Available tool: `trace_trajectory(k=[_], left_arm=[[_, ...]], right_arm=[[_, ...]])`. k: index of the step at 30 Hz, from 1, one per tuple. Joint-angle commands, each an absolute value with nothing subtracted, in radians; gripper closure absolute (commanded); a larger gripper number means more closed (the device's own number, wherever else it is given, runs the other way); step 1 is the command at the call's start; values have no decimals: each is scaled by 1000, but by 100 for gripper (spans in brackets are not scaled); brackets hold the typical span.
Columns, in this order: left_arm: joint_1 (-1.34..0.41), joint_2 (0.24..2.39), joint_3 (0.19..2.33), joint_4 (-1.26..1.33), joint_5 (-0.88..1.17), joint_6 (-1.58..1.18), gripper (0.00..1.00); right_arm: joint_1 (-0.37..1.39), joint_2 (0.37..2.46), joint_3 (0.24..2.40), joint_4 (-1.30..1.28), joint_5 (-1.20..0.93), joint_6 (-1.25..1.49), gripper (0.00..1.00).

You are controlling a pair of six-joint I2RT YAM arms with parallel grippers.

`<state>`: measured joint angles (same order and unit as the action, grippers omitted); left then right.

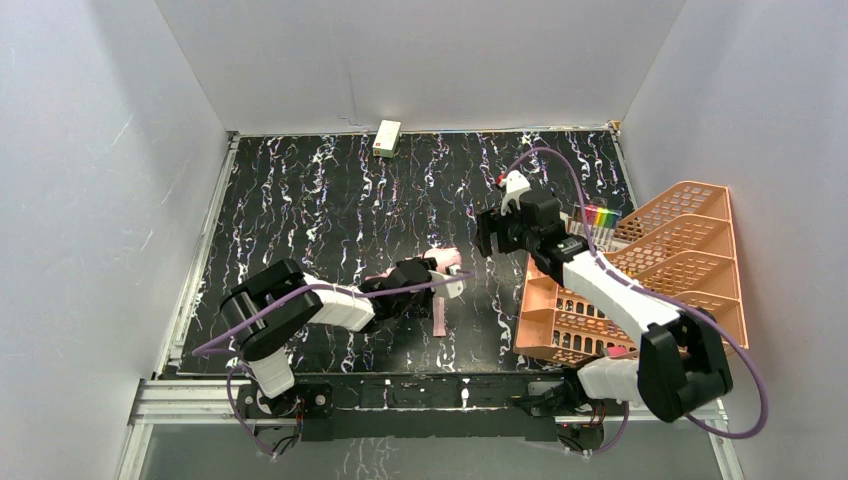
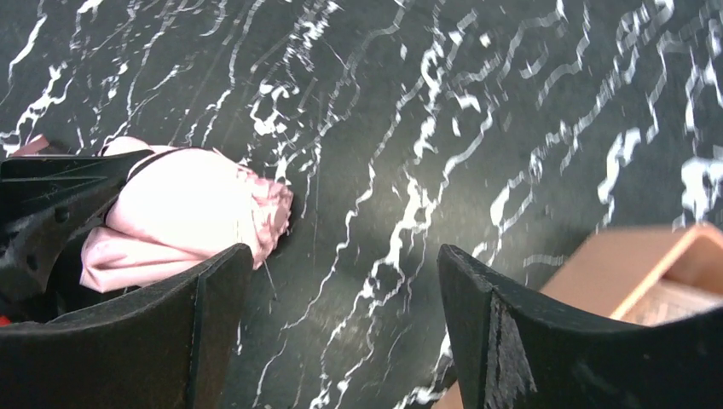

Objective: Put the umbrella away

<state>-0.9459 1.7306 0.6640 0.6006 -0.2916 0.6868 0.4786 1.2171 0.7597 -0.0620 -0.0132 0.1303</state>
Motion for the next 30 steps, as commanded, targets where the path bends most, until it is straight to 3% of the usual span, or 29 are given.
trace_trajectory(k=[1, 16, 21, 30], left_arm=[[-996, 1815, 531, 598, -447, 851, 100], [-1038, 1830, 476, 745, -477, 929, 100], [-1043, 1837, 471, 759, -475, 929, 100], [-1047, 1834, 465, 767, -474, 930, 100]], right_arm=[[451, 1298, 870, 33, -269, -128, 12], [457, 1614, 1060, -78, -746, -559, 15], [495, 1712, 1147, -156, -768, -615, 7], [531, 1887, 1310, -456, -757, -743, 11]])
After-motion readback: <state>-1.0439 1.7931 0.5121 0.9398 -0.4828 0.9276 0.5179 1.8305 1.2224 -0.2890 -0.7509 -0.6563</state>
